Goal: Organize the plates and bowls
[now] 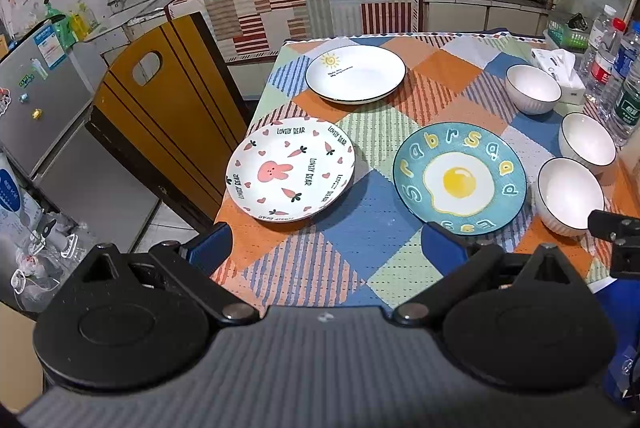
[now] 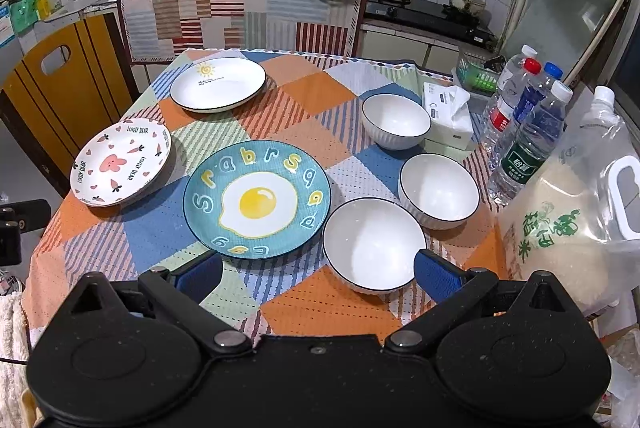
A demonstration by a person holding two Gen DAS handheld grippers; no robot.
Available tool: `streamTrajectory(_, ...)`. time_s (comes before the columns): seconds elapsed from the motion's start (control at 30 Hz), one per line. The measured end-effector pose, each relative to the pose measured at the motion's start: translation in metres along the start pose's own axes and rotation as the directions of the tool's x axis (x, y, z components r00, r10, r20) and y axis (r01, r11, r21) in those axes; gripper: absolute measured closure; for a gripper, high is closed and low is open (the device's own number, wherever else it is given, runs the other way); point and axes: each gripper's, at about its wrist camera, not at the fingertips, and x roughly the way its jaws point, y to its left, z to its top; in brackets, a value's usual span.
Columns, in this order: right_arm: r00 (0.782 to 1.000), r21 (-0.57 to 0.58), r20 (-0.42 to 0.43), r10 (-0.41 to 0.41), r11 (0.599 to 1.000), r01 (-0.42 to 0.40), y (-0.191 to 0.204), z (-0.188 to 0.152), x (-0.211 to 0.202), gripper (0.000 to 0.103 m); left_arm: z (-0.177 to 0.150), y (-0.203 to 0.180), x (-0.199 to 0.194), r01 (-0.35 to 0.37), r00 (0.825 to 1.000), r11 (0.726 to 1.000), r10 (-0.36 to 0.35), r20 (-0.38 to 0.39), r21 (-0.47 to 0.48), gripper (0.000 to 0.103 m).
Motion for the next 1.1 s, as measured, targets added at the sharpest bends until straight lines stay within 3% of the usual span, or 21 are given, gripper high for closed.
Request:
streamTrajectory(0.27, 1.0, 0.001, 0.003, -0.006, 1.0, 0.006, 0.0, 0.0, 0.0, 0.0, -0.001, 0.007, 0.003, 0.004, 1.0, 0.999, -0.004, 0.001, -0.041, 0.001)
streamTrajectory(0.67, 1.0, 0.004, 0.012, 0.006, 1.0, -0.006, 0.001, -0.001, -0.001, 0.0, -0.003, 0.006, 0.007, -0.001, 1.0, 1.0, 0.001, 0.012, -0.02, 0.001)
streamTrajectory(1.1, 1.0, 0.033, -0.003, 0.018, 0.999, -0.017, 0.0, 0.0, 0.003, 0.0, -0.006, 0.021, 0.012, 0.048, 0.998, 0.996, -0.044, 0.052, -0.077, 0.001)
